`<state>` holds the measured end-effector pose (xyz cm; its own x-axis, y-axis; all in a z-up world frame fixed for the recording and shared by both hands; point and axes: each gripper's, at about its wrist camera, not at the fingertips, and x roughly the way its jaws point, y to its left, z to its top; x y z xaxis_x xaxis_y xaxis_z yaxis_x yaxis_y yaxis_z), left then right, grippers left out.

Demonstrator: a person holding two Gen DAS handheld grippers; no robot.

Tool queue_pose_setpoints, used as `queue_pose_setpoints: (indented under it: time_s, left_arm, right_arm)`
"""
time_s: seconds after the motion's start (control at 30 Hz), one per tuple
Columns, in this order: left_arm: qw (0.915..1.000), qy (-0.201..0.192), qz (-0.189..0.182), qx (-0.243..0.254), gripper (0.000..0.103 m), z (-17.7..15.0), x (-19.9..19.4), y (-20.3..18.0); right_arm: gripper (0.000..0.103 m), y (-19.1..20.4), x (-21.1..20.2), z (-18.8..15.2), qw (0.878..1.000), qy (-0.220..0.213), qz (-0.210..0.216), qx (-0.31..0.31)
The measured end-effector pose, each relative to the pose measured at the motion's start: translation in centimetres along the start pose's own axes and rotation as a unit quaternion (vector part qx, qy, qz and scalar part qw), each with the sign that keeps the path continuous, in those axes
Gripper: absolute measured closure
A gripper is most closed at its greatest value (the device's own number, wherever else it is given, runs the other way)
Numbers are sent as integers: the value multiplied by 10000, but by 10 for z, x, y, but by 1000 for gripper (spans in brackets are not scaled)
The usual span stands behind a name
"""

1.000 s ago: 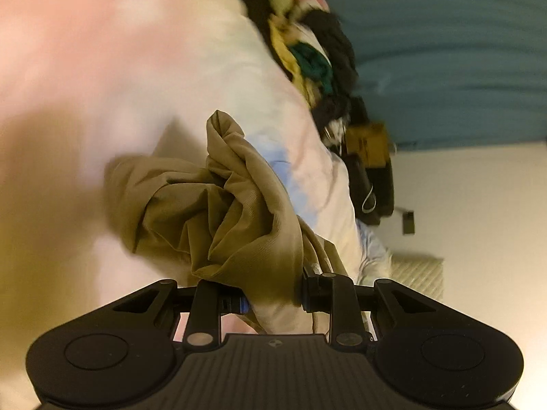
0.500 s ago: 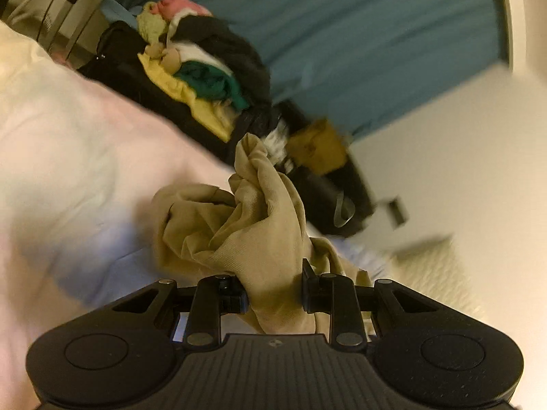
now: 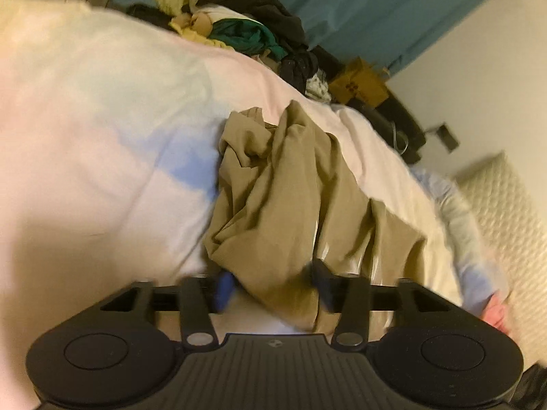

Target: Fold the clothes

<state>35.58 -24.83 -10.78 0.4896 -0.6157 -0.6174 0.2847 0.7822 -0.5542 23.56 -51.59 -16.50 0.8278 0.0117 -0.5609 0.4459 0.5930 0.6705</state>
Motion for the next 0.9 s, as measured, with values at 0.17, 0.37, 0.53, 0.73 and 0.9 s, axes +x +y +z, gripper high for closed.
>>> queue_pose_setpoints:
  time_s: [0.17,0.37,0.53,0.73,0.9]
  left_arm:
    - [9974,-128,140,695,21,-1,-53,-34]
    - [9875,-280,307,1524,3,-3,-116,-75]
    - [9754,-821,404,2008,0,-21,-197,-106]
    - [9557,-1498,560,2472,0,-56,-284,-130]
    - [9415,-1870,651,2727,0,-89,-334,-136]
  right_arm:
    - [79,13,-30,-1,9992,250,-285,-119]
    - [79,49,-99,-4,9956,-18,-149,-925]
    - [60,84,-161,-15,9852,-352,-1,-1680]
    - [15,118,-220,-47,9642,-873,288,-2488]
    - [15,131,-253,-81,9506,-1093,428,-2873]
